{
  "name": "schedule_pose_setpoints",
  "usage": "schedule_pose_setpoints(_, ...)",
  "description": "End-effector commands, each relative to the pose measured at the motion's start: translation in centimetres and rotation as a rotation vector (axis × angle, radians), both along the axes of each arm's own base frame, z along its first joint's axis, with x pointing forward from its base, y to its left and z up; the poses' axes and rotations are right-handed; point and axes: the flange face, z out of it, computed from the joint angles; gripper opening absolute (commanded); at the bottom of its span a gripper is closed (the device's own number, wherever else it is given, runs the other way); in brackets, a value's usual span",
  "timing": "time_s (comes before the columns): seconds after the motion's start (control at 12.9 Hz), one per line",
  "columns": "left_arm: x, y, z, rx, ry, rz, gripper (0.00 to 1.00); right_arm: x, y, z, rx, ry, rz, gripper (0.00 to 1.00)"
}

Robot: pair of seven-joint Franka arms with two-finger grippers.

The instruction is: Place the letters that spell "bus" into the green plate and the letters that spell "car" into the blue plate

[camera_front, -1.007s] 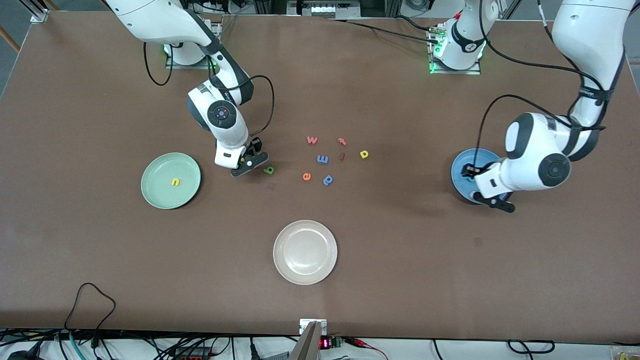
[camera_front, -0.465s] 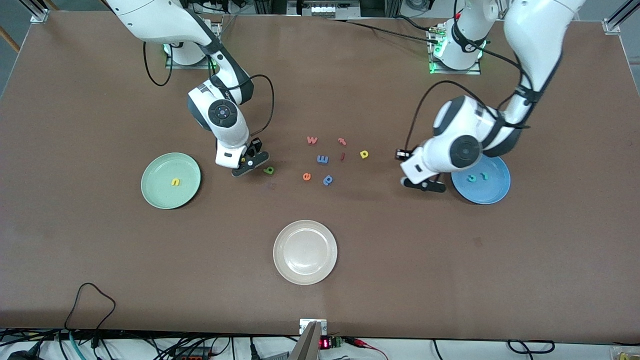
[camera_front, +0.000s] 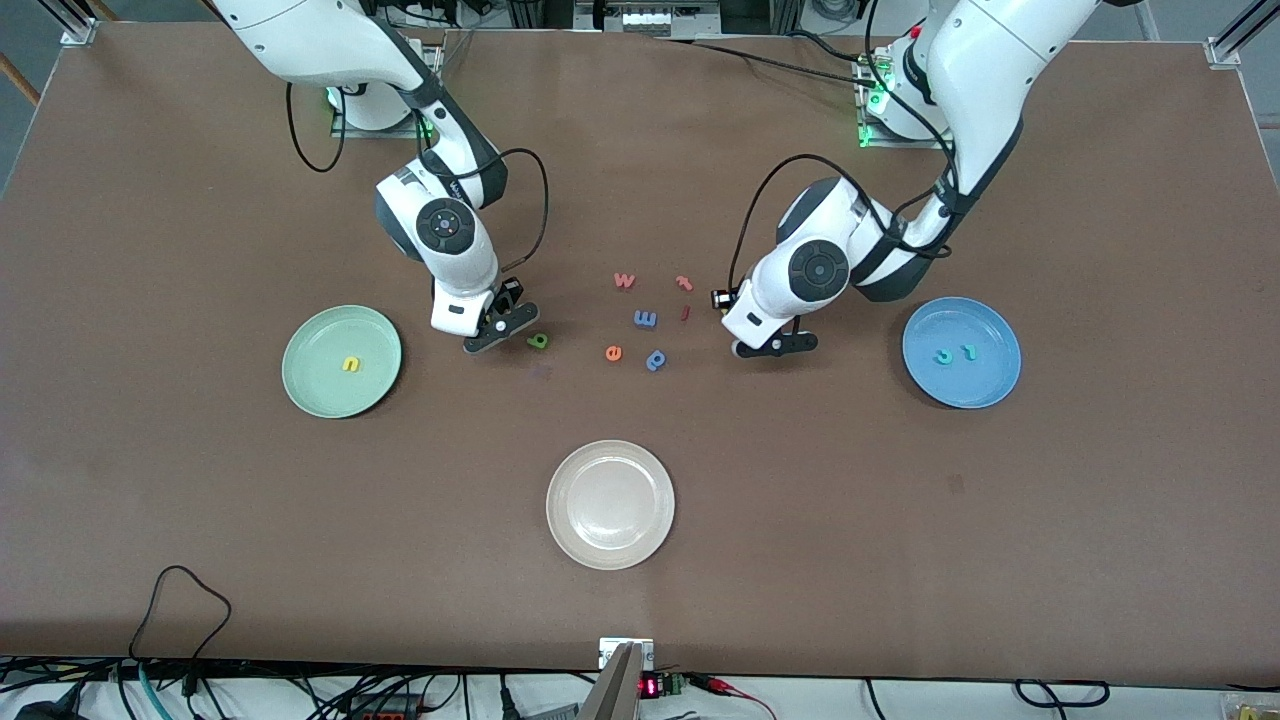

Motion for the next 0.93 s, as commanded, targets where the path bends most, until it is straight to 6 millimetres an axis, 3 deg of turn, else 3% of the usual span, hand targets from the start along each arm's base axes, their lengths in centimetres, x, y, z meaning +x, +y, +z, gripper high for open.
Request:
schedule_pose_setpoints(0.0,0.0,-0.2,-0.6,0.007,0.01,0.062,0.55,2.5,-2.7,2.0,-0.007,-0.049,-0.031,0.02)
schedule_pose_setpoints(0.15,-0.4,-0.5,-1.3,0.023,0.024,0.09,0.53,4.5,-6.3,5.1,-0.019,-0.073,-0.106,0.0)
schedule_pose_setpoints(0.31,-0.6,-1.1,-1.4,0.028,0.02,0.115,0.53,6.0,-10.9,6.5,-0.043,-0.065,-0.183,0.0)
schedule_pose_setpoints(0.46,-0.4,-1.0,-1.8,0.033,0.024,0.13,0.53,7.2,-15.9,6.4,-0.056,-0.054,-0.252,0.0)
schedule_pose_setpoints(0.7,-0.4,-0.6,-3.0,0.039,0.043,0.137,0.53,8.0,-22.7,4.4,-0.061,-0.021,-0.324,0.05)
schedule_pose_setpoints(0.77,-0.3,-0.6,-3.1,0.036,0.037,0.143,0.53,8.1,-23.6,4.3,-0.061,-0.014,-0.315,0.13)
schedule_pose_setpoints(0.85,-0.1,-0.4,-3.2,0.033,0.033,0.149,0.52,8.0,-24.2,3.8,-0.061,-0.006,-0.322,0.41)
